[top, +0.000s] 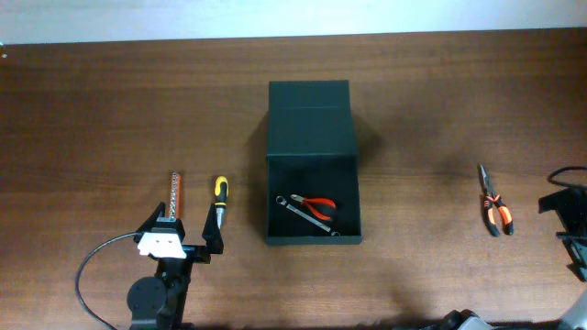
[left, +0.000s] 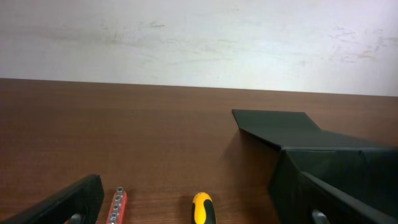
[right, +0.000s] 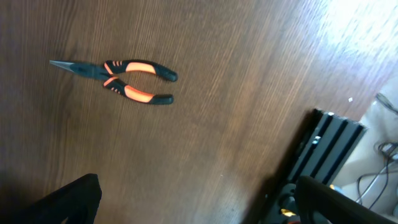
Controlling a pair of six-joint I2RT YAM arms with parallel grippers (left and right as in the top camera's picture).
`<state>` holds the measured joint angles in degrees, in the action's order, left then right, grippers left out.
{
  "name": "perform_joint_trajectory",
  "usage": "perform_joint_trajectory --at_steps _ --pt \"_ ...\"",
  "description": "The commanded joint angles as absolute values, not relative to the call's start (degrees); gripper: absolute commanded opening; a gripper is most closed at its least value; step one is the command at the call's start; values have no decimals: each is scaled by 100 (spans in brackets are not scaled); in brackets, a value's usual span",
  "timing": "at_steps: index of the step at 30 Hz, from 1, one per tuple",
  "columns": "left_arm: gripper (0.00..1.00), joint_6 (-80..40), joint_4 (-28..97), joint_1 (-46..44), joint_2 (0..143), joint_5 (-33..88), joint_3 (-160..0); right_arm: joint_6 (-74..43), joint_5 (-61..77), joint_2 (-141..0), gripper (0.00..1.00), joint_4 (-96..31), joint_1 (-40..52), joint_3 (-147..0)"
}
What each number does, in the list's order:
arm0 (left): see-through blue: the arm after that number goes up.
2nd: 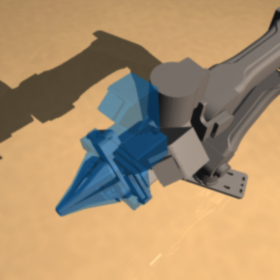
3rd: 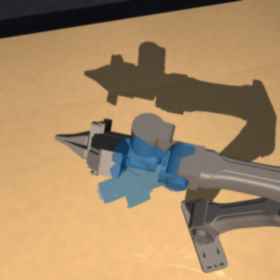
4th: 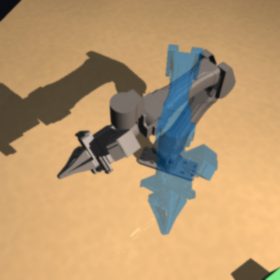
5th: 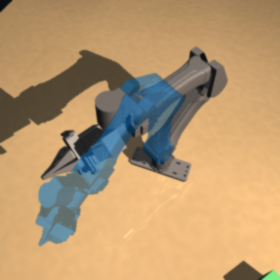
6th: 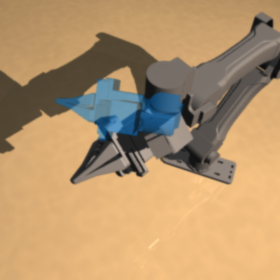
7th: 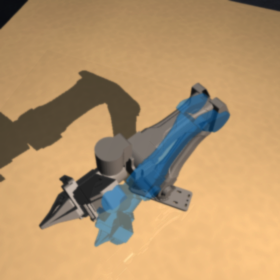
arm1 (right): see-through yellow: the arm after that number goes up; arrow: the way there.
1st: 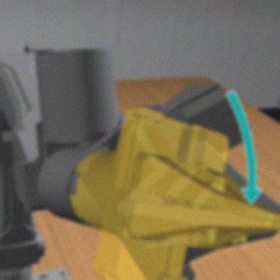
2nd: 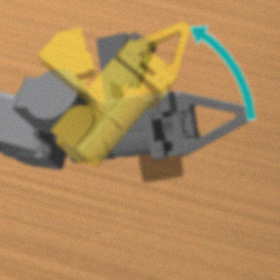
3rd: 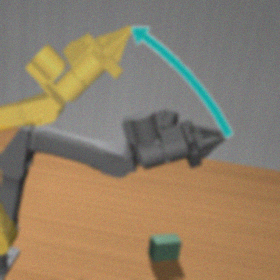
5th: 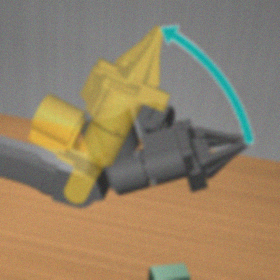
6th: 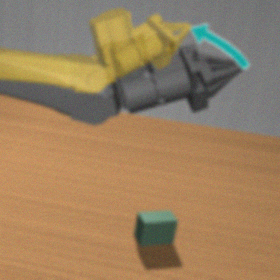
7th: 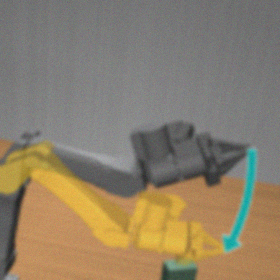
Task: Pack container
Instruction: 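Move the right gripper over the orange-black needle-nose pliers, then lower the right gripper toward the orange-black pliers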
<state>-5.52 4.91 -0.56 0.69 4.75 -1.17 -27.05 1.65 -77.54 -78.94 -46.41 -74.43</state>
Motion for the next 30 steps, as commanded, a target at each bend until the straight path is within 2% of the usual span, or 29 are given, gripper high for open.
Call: perform_joint_trajectory --at_steps 1,4,9,18,30 --pt "99 -462 484 -21 36 561 -89 -2880 69 -8025 99 -7808 -4646 -7402" --pt "99 -462 484 -21 36 561 -89 -2456 -445 -8309 99 -7572 -4646 -7402" --pt "99 -462 484 -21 36 561 -89 -1667 62 -9054 99 -7330 -4475 -7402" --pt "99 -462 484 -21 36 561 -89 -1660 -108 -9660 99 -7242 -4268 -7402" --pt "99 -462 484 -21 36 561 -89 1498 534 -9692 99 -6093 -3164 -7382"
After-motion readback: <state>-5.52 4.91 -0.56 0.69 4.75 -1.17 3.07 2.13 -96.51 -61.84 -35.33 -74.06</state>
